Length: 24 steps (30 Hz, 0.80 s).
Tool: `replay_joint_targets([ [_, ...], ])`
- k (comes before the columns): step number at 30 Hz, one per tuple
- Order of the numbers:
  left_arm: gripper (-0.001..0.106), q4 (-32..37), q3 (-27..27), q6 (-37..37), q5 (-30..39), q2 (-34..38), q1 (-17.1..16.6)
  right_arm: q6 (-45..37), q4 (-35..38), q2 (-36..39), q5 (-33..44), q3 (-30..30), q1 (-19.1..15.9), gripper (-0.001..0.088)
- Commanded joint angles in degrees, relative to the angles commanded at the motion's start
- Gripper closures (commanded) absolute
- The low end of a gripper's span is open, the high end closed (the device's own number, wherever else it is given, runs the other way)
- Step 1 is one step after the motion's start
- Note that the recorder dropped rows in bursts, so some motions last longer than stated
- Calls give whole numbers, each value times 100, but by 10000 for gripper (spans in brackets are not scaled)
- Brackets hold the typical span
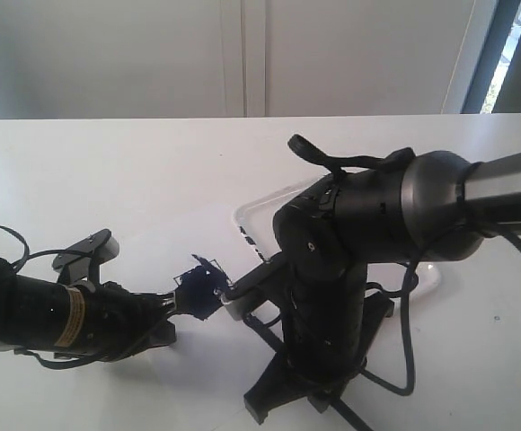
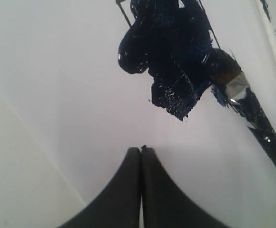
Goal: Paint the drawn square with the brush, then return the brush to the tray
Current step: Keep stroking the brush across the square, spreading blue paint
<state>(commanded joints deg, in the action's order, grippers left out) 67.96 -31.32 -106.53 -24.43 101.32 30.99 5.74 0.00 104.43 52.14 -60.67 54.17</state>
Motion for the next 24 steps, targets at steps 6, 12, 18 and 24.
replay_joint_targets([
  [6, 1053, 0, 0, 0, 0, 0, 0, 0, 0, 163, 0, -455, 0, 868],
  [12, 1053, 22, 0, 0, 0, 0, 0, 0, 0, 510, 137, -856, -11, 868],
  [18, 1053, 22, 0, 0, 0, 0, 0, 66, 0, 716, 156, -949, -189, 868],
  [24, 1053, 22, 0, 0, 0, 0, 0, 65, 0, 716, 374, -949, -225, 868],
])
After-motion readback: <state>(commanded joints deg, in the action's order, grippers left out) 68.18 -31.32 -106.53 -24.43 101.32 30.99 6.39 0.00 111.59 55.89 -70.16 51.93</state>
